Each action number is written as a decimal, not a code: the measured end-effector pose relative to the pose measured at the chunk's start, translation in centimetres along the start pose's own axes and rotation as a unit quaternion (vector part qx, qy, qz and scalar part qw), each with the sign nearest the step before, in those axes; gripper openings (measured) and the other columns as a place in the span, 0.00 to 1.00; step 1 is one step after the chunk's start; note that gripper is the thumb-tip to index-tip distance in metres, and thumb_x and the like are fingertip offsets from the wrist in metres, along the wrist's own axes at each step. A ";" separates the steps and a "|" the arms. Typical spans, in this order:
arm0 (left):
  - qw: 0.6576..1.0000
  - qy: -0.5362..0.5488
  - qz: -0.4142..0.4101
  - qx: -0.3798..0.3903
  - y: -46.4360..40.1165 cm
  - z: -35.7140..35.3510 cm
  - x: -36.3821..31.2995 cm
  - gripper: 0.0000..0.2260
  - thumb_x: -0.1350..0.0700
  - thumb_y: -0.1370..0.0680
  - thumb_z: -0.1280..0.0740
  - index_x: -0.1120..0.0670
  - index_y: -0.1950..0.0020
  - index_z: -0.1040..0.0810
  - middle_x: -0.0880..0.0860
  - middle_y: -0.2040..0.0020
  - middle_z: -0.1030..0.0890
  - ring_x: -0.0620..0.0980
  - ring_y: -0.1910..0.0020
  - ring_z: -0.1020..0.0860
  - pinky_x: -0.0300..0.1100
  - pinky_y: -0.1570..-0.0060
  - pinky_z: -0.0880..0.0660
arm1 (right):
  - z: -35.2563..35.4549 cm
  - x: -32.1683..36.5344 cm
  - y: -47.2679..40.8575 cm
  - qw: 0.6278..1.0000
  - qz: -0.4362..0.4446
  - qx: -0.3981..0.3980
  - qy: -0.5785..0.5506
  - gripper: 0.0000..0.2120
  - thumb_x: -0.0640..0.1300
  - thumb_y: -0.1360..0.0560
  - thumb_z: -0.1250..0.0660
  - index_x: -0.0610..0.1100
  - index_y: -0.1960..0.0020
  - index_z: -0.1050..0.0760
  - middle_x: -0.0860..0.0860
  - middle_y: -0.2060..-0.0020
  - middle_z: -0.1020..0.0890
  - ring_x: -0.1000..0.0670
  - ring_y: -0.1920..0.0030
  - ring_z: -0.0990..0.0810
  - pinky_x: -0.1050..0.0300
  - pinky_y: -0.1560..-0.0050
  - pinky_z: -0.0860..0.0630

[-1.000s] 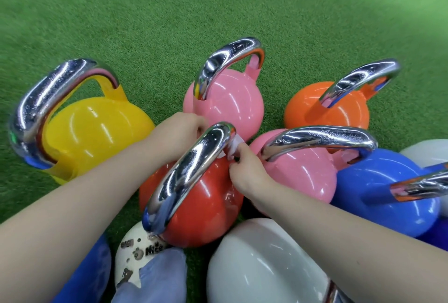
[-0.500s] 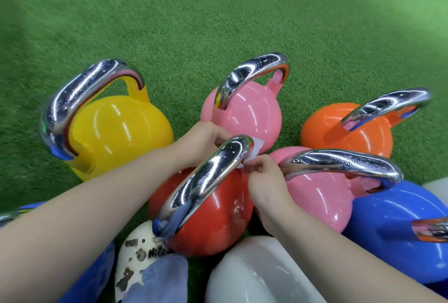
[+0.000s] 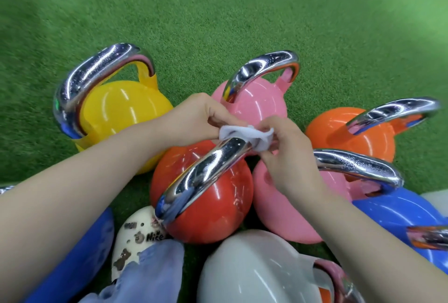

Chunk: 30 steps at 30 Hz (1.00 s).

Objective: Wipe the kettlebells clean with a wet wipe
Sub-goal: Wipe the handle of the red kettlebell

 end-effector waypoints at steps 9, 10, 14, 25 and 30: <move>0.998 0.041 0.021 -0.043 2.6 1.1 0.3 0.20 0.75 0.26 0.38 0.51 0.49 0.21 0.50 0.51 0.18 0.33 0.55 0.21 0.26 0.52 0.27 | -2.1 2.8 -0.9 0.969 0.181 0.091 0.140 0.29 0.35 0.35 0.35 0.45 0.34 0.28 0.48 0.53 0.20 0.43 0.53 0.26 0.58 0.52 0.35; 0.997 0.031 0.018 -0.065 3.1 1.4 0.2 0.22 0.76 0.26 0.40 0.49 0.54 0.21 0.50 0.51 0.18 0.33 0.53 0.22 0.26 0.50 0.28 | -2.2 3.0 -0.6 0.967 0.190 0.081 0.152 0.30 0.36 0.34 0.38 0.46 0.33 0.30 0.49 0.53 0.20 0.44 0.53 0.28 0.57 0.52 0.35; 0.987 -0.050 0.021 -0.154 5.0 2.0 -0.2 0.27 0.76 0.26 0.44 0.44 0.63 0.23 0.37 0.51 0.23 0.25 0.50 0.27 0.20 0.48 0.35 | -1.9 3.7 1.2 0.970 0.191 0.076 0.128 0.28 0.39 0.34 0.44 0.50 0.34 0.32 0.45 0.43 0.23 0.46 0.45 0.31 0.59 0.40 0.38; 0.970 0.020 0.047 -0.238 8.2 0.1 -1.1 0.09 0.57 0.25 0.36 0.41 0.56 0.22 0.39 0.54 0.18 0.35 0.52 0.22 0.24 0.52 0.31 | -1.3 5.3 3.7 0.887 -0.281 0.037 -0.364 0.09 0.50 0.27 0.38 0.45 0.60 0.25 0.36 0.49 0.20 0.50 0.52 0.21 0.53 0.40 0.28; 0.972 -0.089 -0.023 -0.214 8.5 -0.3 -2.6 0.07 0.46 0.28 0.40 0.38 0.53 0.24 0.33 0.51 0.23 0.25 0.47 0.29 0.18 0.47 0.40 | -3.0 3.8 1.1 0.533 -0.454 -0.003 -0.713 0.22 0.42 0.20 0.46 0.26 0.35 0.41 0.30 0.49 0.27 0.35 0.54 0.24 0.41 0.63 0.23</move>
Point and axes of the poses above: each hand's wrist, its own y-axis away from the middle knuckle, its own z-axis out of the back of the hand, x = y × z, the point moved 6 cm from there along -y, towards the middle knuckle
